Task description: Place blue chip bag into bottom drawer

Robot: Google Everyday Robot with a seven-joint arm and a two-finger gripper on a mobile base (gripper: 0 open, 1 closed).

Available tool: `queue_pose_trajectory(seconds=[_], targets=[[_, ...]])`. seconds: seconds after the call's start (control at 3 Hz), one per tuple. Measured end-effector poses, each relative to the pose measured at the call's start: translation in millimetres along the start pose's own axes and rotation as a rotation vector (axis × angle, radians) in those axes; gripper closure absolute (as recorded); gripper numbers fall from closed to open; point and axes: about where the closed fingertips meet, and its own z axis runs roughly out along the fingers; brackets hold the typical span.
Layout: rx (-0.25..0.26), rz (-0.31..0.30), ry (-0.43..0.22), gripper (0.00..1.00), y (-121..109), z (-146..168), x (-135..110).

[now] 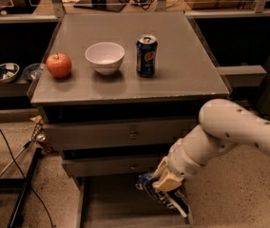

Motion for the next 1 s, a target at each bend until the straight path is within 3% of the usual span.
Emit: queue_pose_trajectory(seconds=[0.33,0.67,1.0], targets=[[-0.018,0.064,-0.024,1.0,-20,56,12],[-0.038,0.11,-0.027,1.0,-32,88,21],[-0.04,0.112,-0.028,1.0,-33,90,22]])
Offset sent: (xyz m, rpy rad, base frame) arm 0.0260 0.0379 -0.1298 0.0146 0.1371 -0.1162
